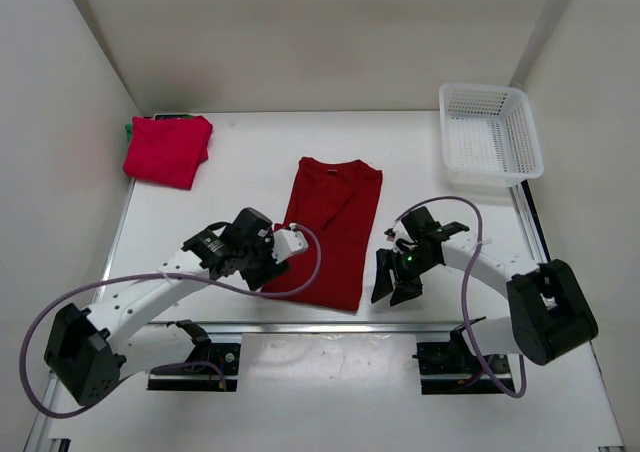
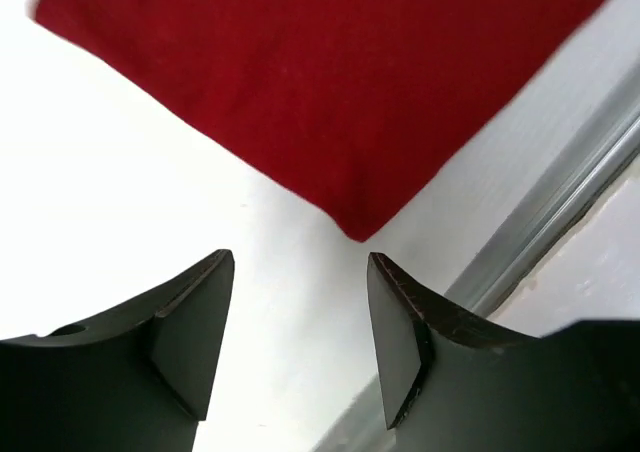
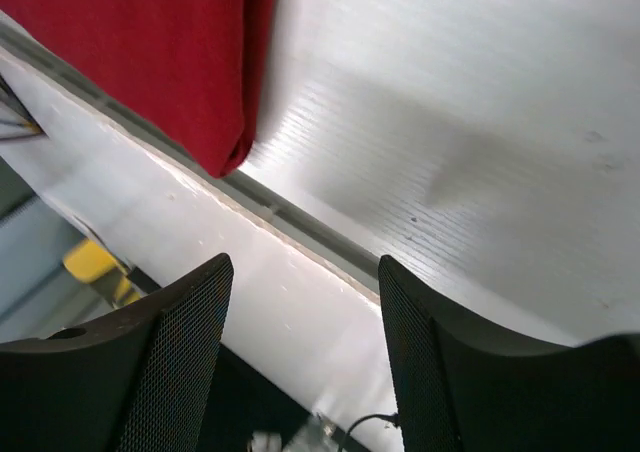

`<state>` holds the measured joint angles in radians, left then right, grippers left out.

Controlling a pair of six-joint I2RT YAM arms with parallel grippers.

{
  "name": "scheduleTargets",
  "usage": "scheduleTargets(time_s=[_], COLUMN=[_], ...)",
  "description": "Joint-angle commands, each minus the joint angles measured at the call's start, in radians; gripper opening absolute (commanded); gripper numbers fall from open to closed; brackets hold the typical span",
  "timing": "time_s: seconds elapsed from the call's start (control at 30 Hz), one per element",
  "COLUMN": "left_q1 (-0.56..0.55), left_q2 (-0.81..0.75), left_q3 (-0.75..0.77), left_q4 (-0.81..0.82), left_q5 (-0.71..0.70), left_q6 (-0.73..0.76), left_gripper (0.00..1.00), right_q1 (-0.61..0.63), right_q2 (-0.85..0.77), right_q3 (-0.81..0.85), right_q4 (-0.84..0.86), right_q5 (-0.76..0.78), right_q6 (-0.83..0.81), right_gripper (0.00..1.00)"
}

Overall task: Fold and stack the t-shirts
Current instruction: Grab one side of the 2/3 rectangular tshirt with both arms

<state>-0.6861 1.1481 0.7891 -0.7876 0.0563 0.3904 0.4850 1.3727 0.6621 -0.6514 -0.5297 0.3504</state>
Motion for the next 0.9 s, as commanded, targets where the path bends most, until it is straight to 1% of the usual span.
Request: scheduleTargets(time_s=[0.0, 0.1, 0.17, 0.2, 0.3, 0.4, 0.43, 0.53, 0.7, 0.73, 0.8, 0.83, 0.87], left_q1=[-0.024, -0.065, -0.145, -0.164, -0.240, -0.262, -0.265, -0.263, -0.271, -0.267, -0.268, -0.267, -0.262], left_q2=[-0.062, -0.070, -0.074, -0.073, -0.036, -0.011, -0.011, -0.002, 0.041, 0.042, 0.084, 0.100, 0.114], left_q3=[-0.040, -0.097, -0.119, -0.137, -0.165, -0.204, -0.217, -0.254, -0.283, -0.280, -0.274, -0.263, -0.251], left_q4=[-0.010, 0.011, 0.060, 0.071, 0.113, 0.143, 0.174, 0.226, 0.290, 0.303, 0.332, 0.335, 0.335], left_q5=[-0.041, -0.055, -0.055, -0.079, -0.082, -0.107, -0.113, -0.168, -0.176, -0.193, -0.197, -0.199, -0.193], left_q6=[0.160, 0.315, 0.359, 0.382, 0.439, 0.508, 0.522, 0.576, 0.588, 0.584, 0.559, 0.544, 0.536], left_gripper=[0.66, 0.63, 0.63, 0.64, 0.65, 0.65, 0.65, 0.65, 0.65, 0.62, 0.53, 0.44, 0.40], right_q1=[-0.014, 0.000, 0.006, -0.003, -0.005, 0.013, 0.003, 0.006, 0.035, 0.044, 0.064, 0.078, 0.092], right_q2=[-0.070, -0.109, -0.118, -0.116, -0.115, -0.129, -0.138, -0.135, -0.122, -0.118, -0.126, -0.126, -0.129], right_q3=[-0.022, -0.022, -0.030, -0.030, -0.036, -0.033, -0.042, -0.042, -0.013, -0.007, 0.019, 0.024, 0.034], right_q4=[0.077, 0.104, 0.104, 0.110, 0.101, 0.107, 0.116, 0.121, 0.090, 0.081, 0.067, 0.055, 0.046], right_q5=[0.005, 0.026, 0.030, 0.025, 0.030, 0.033, 0.030, 0.025, 0.043, 0.057, 0.088, 0.108, 0.137], right_q6=[0.087, 0.122, 0.130, 0.133, 0.136, 0.154, 0.160, 0.168, 0.159, 0.157, 0.151, 0.156, 0.151], right_gripper=[0.66, 0.65, 0.65, 0.66, 0.65, 0.65, 0.65, 0.65, 0.66, 0.65, 0.65, 0.65, 0.65])
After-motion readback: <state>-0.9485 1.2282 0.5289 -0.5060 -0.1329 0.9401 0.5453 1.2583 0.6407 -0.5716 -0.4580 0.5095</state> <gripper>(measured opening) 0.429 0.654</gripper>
